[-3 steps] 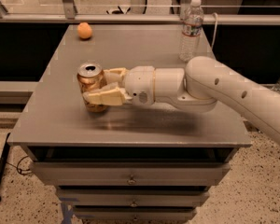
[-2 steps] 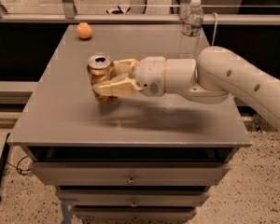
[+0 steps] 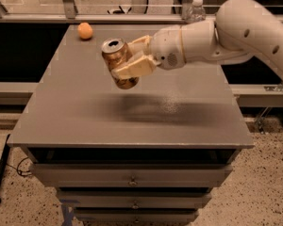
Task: Knock orange can over
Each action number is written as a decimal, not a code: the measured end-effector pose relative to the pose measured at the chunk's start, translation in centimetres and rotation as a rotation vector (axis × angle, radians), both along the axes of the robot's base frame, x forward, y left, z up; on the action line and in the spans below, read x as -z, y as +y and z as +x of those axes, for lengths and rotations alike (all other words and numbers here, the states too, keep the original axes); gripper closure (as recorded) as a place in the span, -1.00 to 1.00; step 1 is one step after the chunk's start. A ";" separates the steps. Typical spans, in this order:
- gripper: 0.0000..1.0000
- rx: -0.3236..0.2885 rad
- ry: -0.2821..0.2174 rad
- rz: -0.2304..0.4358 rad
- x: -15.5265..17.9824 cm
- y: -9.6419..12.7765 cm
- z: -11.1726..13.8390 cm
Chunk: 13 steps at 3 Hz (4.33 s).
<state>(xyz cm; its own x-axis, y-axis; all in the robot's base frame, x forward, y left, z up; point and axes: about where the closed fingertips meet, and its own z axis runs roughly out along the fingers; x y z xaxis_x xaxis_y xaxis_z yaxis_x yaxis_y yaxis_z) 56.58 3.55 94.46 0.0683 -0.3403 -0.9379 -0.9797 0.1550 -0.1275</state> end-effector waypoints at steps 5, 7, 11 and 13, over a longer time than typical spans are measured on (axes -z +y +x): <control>0.67 -0.158 0.143 -1.139 9.6 -10.6 -0.8; -0.26 -0.094 0.121 -1.191 8.8 -11.9 -1.5; -1.00 -0.045 0.169 -1.161 9.1 -13.6 -3.5; -1.00 0.115 0.172 -0.868 6.2 -19.6 -2.3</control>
Offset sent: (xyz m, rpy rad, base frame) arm 0.0054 -0.1082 -0.0710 -1.0557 0.1369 0.1430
